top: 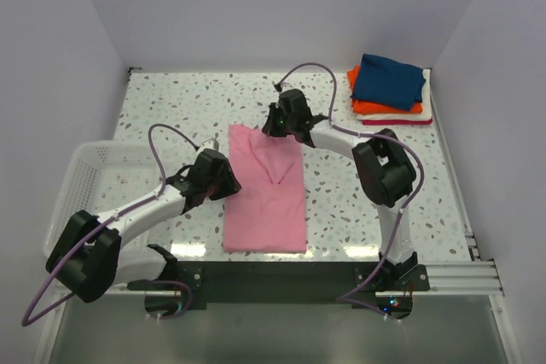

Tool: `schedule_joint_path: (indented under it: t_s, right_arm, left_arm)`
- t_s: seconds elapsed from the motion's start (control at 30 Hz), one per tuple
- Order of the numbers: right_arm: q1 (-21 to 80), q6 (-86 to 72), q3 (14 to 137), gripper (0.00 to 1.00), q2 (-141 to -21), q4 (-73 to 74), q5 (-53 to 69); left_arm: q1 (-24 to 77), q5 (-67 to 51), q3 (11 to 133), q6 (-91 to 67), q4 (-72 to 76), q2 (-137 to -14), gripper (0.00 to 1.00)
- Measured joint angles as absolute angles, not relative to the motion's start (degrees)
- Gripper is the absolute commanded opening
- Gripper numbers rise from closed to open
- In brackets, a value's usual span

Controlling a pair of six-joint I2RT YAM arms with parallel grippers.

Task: Fold and stack the t-shirts
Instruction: Fold the tshirt

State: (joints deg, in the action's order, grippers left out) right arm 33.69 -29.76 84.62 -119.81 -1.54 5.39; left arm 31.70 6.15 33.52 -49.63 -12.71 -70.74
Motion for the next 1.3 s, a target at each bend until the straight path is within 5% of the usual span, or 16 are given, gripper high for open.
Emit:
schedule_joint_path:
  t_s: [0.33, 0.5, 0.7, 0.93, 1.3]
  right_arm:
    - [33.7, -30.0, 85.2, 0.04, -121.1, -1.5, 3.2]
    - [33.7, -29.9, 86.0, 0.37, -123.4, -0.5, 1.2]
    - [33.6, -29.6, 86.0, 0.5, -122.8, 0.8, -1.1]
    - [33.0, -29.8, 84.4, 0.48, -113.4, 6.5, -5.3]
    - [32.9, -32.6, 67.7, 0.25, -102.5, 6.6, -2.8]
  left_arm:
    - [31.1, 6.0, 32.9, -48.6, -12.6, -70.7, 0.48]
    - [31.0, 5.6, 32.9, -48.4, -12.2, -70.8, 0.49]
    - [31.0, 5.1, 37.2, -48.0, -11.7, -73.9, 0.49]
    - [30.8, 6.2, 51.8, -45.8, -8.9, -84.1, 0.49]
    - [27.7, 6.1, 62.9, -42.2, -0.6, -104.3, 0.43]
